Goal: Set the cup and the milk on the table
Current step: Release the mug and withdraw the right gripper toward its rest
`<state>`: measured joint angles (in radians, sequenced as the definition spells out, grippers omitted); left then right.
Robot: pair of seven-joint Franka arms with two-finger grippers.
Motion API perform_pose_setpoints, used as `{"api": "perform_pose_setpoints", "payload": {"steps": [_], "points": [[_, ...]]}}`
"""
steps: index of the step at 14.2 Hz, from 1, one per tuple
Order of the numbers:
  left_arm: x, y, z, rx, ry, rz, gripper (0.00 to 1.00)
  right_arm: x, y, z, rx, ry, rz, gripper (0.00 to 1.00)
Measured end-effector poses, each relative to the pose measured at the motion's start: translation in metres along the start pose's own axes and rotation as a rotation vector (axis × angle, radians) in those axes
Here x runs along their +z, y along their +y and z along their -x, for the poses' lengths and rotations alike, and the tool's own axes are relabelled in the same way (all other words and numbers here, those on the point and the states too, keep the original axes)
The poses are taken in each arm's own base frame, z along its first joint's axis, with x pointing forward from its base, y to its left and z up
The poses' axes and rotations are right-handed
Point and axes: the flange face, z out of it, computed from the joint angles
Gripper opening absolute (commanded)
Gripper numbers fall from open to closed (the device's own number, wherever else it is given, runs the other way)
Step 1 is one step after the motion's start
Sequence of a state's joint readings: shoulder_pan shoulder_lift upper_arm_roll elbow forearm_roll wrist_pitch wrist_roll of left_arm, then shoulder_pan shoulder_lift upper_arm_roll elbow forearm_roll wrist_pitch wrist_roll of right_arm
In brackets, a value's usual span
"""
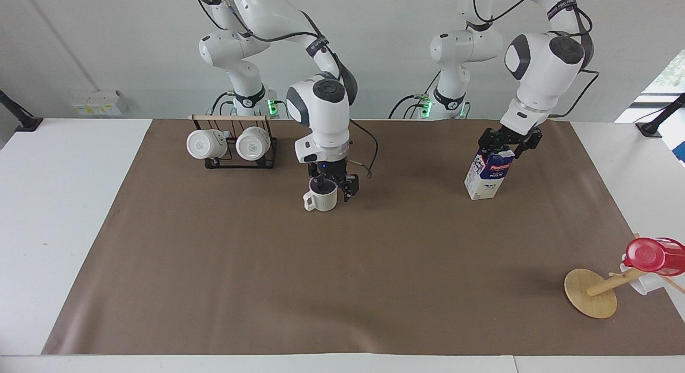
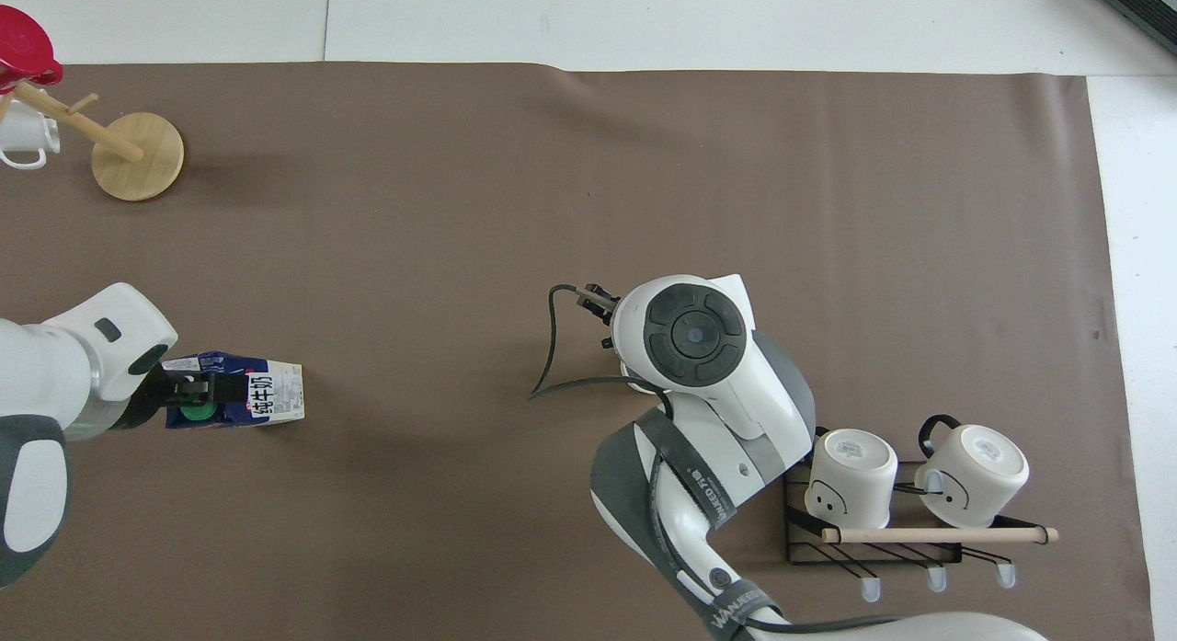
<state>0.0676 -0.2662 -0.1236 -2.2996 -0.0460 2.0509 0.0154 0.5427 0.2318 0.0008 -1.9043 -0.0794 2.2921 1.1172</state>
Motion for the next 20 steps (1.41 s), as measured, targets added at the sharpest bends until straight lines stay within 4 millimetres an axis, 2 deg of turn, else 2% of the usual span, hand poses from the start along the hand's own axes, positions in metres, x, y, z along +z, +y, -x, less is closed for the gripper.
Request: {"api": "perform_pose_setpoints", "payload": {"steps": [4,6,9,11,14,17,20], "points": [[-0.004,0.0,-0.002,0.0,0.009,0.0,1.0,-0.05,0.023,-0.03,-0.093,0.025,-0.014,1.0],[-0.005,0.0,-0.002,0.0,0.011,0.0,1.0,-0.072,0.042,-0.048,-0.157,0.025,0.003,1.0],[-0.005,0.0,-0.002,-0.001,0.011,0.0,1.0,-0.095,0.076,-0.075,-0.25,0.008,0.043,1.0],[-0.005,-0.001,-0.002,-0.001,0.01,0.0,0.85,-0.112,0.106,-0.098,-0.305,-0.003,0.066,1.0],[-0.006,-0.001,-0.002,-0.001,0.01,0.0,0.69,-0.151,0.171,-0.138,-0.363,-0.021,0.079,1.0],[-0.011,-0.001,-0.004,-0.001,0.016,0.0,0.6,-0.184,0.225,-0.155,-0.393,-0.051,0.097,1.0],[-0.018,-0.005,-0.006,-0.008,0.016,0.001,0.58,-0.2,0.263,-0.167,-0.401,-0.084,0.113,1.0]]}}
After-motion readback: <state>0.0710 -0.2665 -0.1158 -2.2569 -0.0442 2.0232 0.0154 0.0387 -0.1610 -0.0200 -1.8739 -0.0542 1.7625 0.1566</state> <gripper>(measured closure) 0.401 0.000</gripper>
